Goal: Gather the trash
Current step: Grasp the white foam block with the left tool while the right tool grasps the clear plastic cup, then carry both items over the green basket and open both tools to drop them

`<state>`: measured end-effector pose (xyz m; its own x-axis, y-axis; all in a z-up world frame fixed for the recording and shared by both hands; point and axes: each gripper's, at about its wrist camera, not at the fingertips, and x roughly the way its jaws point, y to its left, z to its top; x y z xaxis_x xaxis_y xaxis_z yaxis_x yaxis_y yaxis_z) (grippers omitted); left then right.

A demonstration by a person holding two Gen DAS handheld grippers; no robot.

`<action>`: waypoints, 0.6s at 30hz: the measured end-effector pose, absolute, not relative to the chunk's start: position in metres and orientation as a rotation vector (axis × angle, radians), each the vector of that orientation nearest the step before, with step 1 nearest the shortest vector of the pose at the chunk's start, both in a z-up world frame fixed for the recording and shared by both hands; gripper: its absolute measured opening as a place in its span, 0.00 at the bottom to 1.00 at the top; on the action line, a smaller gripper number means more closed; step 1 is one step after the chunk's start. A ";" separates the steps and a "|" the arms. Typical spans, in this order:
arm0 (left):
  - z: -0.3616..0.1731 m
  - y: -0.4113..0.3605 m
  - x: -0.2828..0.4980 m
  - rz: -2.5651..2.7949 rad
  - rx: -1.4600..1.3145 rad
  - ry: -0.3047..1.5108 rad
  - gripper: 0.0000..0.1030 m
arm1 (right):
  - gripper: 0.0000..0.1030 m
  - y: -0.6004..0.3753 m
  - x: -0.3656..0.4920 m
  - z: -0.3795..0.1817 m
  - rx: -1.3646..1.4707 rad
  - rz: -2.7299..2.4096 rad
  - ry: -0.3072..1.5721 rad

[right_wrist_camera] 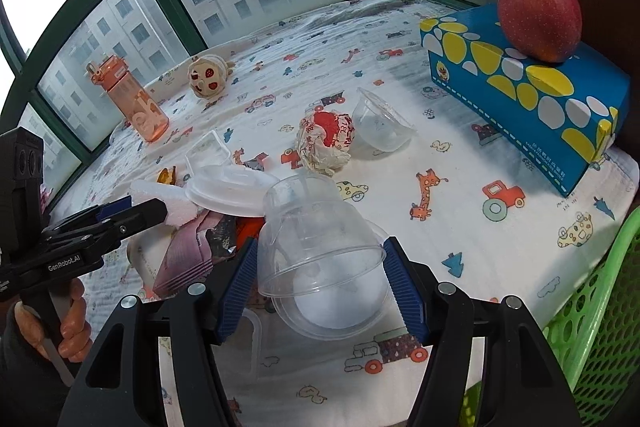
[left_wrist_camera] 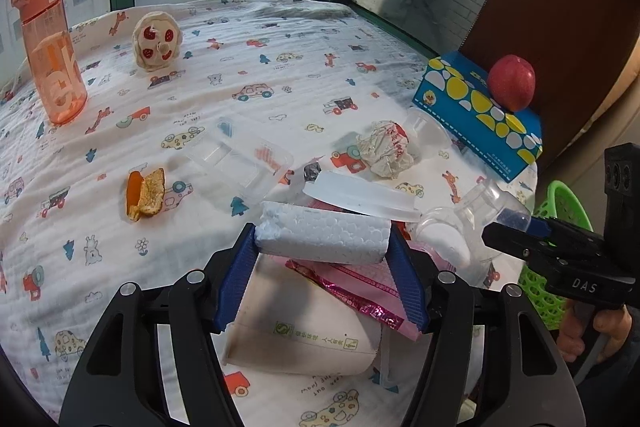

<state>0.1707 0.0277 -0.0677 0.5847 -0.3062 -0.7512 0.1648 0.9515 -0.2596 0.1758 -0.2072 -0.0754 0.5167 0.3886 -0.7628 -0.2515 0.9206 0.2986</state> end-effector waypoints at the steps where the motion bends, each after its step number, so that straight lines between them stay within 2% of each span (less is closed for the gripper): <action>1: -0.064 0.028 0.168 -0.271 -0.169 0.899 0.61 | 0.60 -0.210 0.172 -0.072 0.166 0.383 0.946; 10: -0.017 0.024 0.141 -0.284 -0.163 0.810 0.61 | 0.60 -0.242 0.132 -0.040 0.219 0.346 0.861; 18: 0.008 -0.034 0.124 -0.421 -0.124 0.777 0.61 | 0.60 -0.298 0.090 -0.020 0.255 0.246 0.798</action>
<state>0.1235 -0.0343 0.0077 0.6347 -0.4127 -0.6533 0.3226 0.9098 -0.2612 0.0904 -0.2984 -0.0199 0.6733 0.3110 -0.6708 -0.1205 0.9413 0.3154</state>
